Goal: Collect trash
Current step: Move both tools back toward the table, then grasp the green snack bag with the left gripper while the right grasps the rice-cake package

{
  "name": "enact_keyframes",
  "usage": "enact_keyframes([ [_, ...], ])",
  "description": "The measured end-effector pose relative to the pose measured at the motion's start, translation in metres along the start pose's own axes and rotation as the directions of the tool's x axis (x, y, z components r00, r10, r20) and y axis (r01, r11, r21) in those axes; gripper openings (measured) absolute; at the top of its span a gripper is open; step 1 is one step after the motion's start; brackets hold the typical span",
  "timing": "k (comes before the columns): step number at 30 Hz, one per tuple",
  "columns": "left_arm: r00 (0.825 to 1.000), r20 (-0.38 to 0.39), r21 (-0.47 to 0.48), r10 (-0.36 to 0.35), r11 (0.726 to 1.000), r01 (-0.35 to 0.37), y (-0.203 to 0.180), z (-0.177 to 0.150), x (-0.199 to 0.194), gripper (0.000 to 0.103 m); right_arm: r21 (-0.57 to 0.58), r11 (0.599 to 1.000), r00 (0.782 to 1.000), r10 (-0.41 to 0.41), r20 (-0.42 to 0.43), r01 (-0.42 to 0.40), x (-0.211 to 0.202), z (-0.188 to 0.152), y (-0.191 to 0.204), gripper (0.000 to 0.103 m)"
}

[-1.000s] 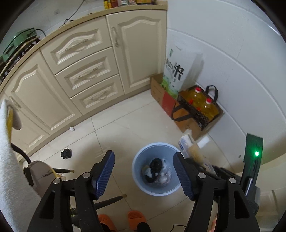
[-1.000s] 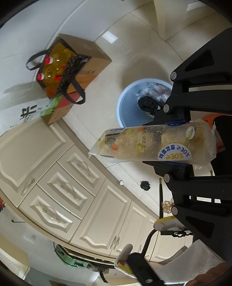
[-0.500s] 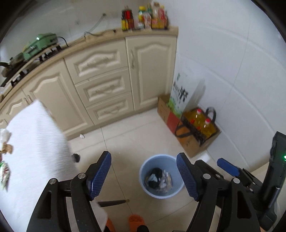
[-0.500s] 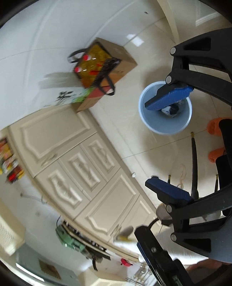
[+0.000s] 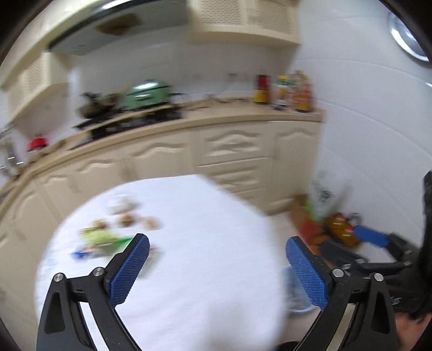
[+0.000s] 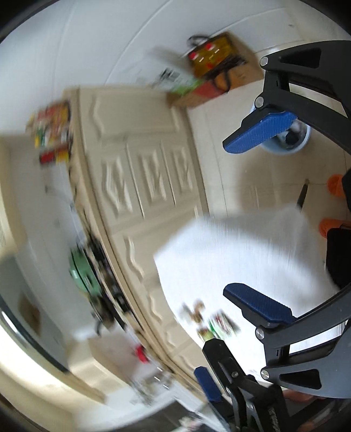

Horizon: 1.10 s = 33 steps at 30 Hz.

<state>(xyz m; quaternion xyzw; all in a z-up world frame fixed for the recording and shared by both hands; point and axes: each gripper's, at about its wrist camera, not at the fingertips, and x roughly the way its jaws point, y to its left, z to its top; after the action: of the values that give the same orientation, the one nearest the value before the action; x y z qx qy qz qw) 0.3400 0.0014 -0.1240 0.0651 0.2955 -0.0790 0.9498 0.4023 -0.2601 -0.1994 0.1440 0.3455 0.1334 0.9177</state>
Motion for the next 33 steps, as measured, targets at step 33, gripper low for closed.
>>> enact_keyframes([
  [33, 0.964, -0.26, -0.204, 0.062, 0.972, -0.118, 0.17, 0.019, 0.148, 0.101, -0.338, 0.924, 0.945, 0.066, -0.32, -0.179, 0.222, -0.004, 0.159, 0.073],
])
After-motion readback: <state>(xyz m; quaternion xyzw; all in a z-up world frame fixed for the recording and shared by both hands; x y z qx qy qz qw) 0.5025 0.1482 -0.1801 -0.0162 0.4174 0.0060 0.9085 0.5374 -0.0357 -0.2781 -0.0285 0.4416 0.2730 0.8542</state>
